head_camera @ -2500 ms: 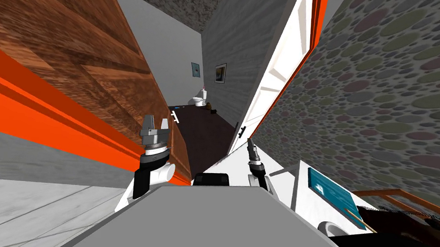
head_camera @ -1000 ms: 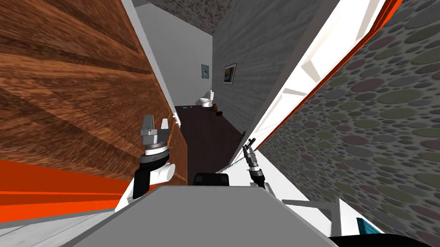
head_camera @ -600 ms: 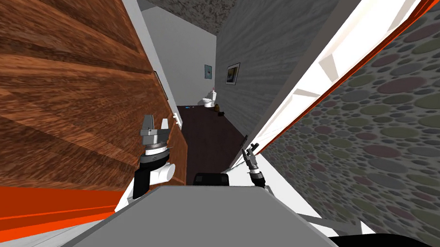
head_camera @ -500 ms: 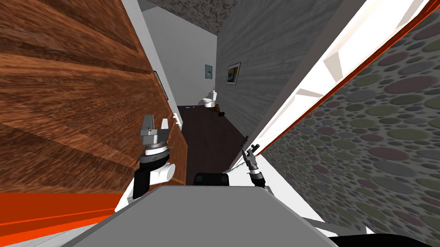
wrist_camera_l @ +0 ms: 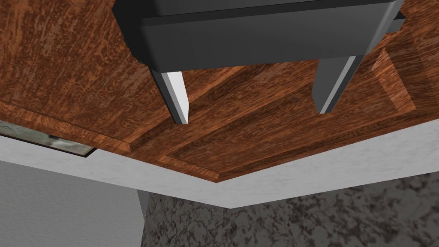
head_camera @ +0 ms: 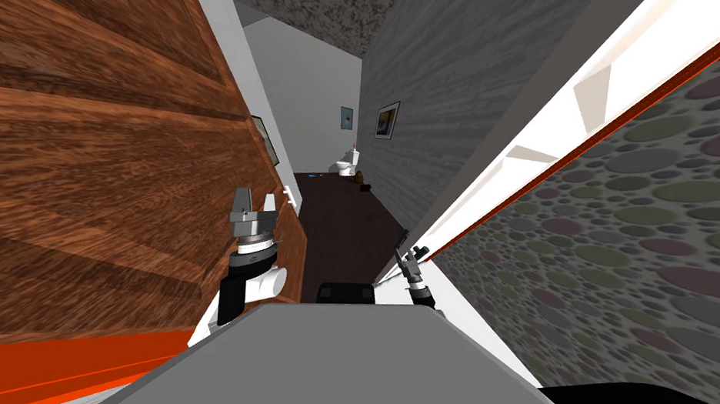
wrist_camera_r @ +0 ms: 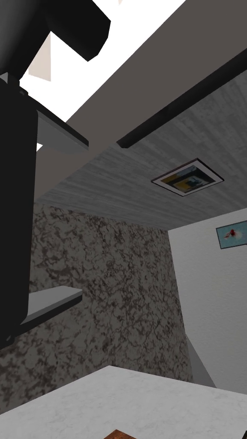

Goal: Push the door open

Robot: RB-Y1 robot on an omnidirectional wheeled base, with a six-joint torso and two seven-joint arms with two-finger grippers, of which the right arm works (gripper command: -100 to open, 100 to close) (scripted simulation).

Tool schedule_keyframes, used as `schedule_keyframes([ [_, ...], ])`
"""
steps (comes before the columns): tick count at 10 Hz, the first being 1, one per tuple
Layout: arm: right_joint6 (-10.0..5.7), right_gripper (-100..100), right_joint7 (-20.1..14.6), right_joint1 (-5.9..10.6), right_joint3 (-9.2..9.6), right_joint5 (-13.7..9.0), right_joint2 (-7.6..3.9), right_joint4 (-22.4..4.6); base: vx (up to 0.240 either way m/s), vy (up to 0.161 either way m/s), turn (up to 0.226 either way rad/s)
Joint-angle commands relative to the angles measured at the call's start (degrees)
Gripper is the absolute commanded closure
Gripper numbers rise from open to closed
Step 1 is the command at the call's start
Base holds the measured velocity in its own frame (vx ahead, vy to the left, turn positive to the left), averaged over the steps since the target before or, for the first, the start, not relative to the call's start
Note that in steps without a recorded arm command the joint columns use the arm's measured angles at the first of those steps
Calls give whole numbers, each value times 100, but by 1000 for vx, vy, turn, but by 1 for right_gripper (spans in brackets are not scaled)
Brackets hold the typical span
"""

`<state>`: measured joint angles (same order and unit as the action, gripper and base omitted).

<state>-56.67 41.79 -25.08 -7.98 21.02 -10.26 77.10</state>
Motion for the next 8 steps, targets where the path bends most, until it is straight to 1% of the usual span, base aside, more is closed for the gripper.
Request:
schedule_keyframes([
  [1,-67,-100,181,8,-28,71,-13,-191,87,-82,125],
  [2,-116,-100,307,13,-50,121,-24,-333,89,-143,151],
  [3,-140,-100,370,16,-61,146,-30,-404,56,-116,120],
  [6,-276,-100,718,31,-121,286,-59,-796,45,-86,118],
  [7,-318,-100,826,35,-140,329,-68,-918,7,-131,123],
  [8,-339,-100,881,37,-149,351,-72,-980,-26,-137,96],
])
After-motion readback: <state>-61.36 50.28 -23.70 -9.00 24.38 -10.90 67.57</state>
